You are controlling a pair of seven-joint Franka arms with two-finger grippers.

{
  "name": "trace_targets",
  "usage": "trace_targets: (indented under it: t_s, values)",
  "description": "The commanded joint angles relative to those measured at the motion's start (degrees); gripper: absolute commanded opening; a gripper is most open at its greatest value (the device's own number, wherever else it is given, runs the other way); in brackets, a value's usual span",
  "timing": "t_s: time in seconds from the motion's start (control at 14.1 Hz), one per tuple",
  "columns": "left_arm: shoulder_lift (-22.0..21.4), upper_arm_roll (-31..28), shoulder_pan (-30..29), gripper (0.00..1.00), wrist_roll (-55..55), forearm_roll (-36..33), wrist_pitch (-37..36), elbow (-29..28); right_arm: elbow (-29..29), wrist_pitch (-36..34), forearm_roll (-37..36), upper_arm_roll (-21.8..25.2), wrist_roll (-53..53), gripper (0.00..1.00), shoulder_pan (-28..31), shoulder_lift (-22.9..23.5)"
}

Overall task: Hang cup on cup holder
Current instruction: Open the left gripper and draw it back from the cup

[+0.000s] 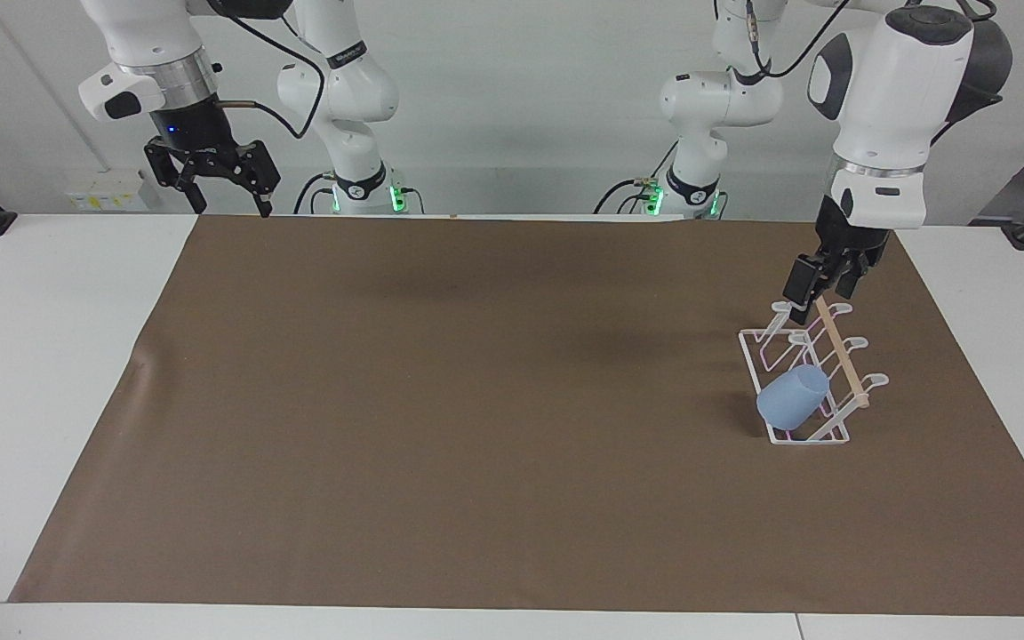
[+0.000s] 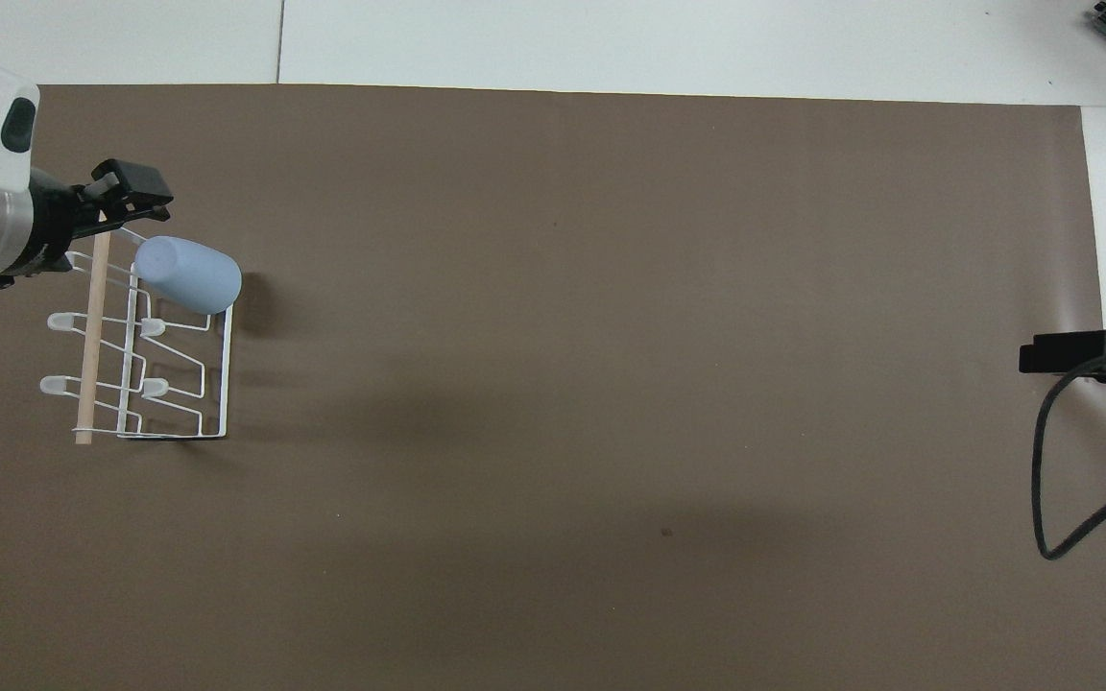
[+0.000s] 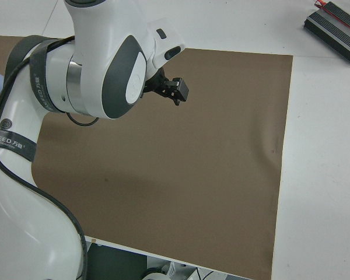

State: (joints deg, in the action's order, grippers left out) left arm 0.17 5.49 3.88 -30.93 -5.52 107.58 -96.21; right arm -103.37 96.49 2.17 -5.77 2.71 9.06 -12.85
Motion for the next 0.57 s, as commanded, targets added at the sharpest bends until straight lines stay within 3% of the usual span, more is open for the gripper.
trace_targets:
  t_s: [0.0,0.28,0.5]
  values:
    - [0.1,0.4,-2.7,1.00,14.5,2.2,-7.5,2.6,-0.2,-0.7,1.2,-0.1,0.5,1.00,0.3,-0.4]
    - [0.5,0.3,-6.1,1.00,28.7,2.3,-15.1,6.6,-0.2,-0.7,1.2,0.0,0.5,1.00,0.3,-0.4]
    - [1.1,0.4,-7.4,1.00,33.0,3.7,-20.4,8.4,-0.2,-0.7,1.2,0.0,0.5,1.00,0.3,-0.4]
